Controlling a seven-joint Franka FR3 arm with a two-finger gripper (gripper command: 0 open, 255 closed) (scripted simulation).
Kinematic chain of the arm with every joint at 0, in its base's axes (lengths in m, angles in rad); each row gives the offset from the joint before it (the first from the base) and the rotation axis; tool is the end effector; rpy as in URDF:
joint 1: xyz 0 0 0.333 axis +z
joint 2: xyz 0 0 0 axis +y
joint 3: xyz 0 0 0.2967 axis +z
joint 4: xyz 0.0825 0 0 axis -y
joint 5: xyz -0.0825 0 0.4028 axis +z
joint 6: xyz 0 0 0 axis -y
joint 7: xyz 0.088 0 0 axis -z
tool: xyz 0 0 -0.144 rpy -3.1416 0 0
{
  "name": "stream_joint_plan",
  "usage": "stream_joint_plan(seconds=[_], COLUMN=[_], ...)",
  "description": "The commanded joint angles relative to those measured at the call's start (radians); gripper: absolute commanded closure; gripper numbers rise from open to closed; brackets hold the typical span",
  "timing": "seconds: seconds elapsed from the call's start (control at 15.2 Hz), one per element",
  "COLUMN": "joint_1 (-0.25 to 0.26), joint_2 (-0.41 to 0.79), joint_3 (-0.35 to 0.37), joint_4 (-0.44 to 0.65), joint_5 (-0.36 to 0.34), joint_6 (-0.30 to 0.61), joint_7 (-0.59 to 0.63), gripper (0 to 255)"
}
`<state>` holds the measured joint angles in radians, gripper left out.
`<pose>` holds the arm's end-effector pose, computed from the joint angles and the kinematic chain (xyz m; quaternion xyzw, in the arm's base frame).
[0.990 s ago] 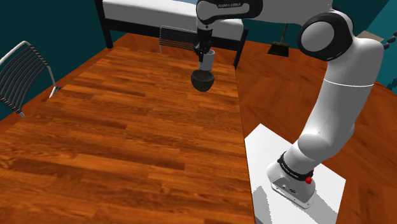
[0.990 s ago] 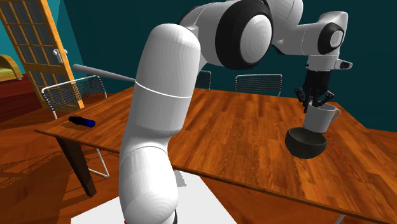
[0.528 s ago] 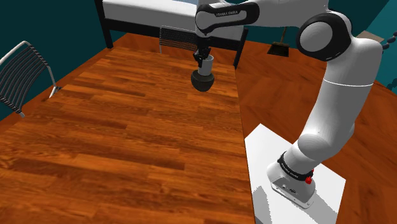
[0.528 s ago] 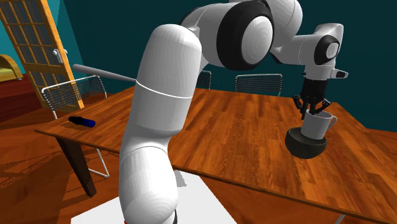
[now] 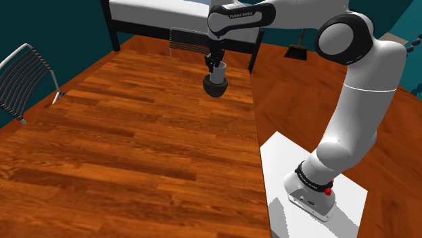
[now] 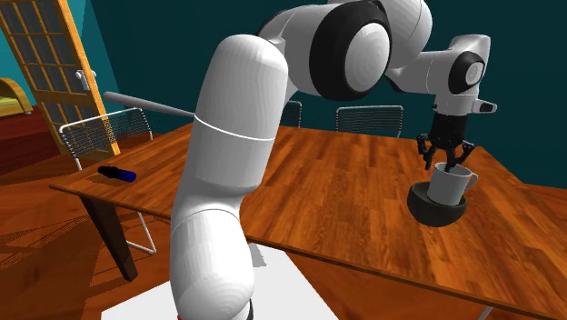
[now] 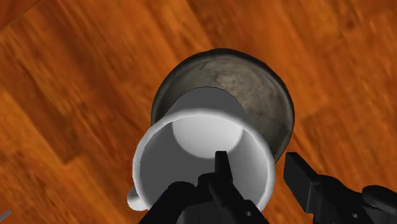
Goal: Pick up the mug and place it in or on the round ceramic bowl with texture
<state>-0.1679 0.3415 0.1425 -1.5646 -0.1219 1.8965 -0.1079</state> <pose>0.6704 -0.0383 0.3877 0.9978 0.0569 -0.0051 0.0336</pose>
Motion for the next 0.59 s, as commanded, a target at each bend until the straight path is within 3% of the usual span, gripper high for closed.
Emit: stream_joint_plan(seconds=[0.0, 0.26, 0.53], joint_1=[0.0, 0.0, 0.007], joint_2=[0.0, 0.0, -0.01], joint_3=[0.0, 0.0, 0.004], joint_4=[0.0, 0.0, 0.113], joint_5=[0.0, 0.0, 0.004], joint_6=[0.0, 0.0, -0.122], joint_7=[0.0, 0.0, -0.004], gripper=[0, 0, 0])
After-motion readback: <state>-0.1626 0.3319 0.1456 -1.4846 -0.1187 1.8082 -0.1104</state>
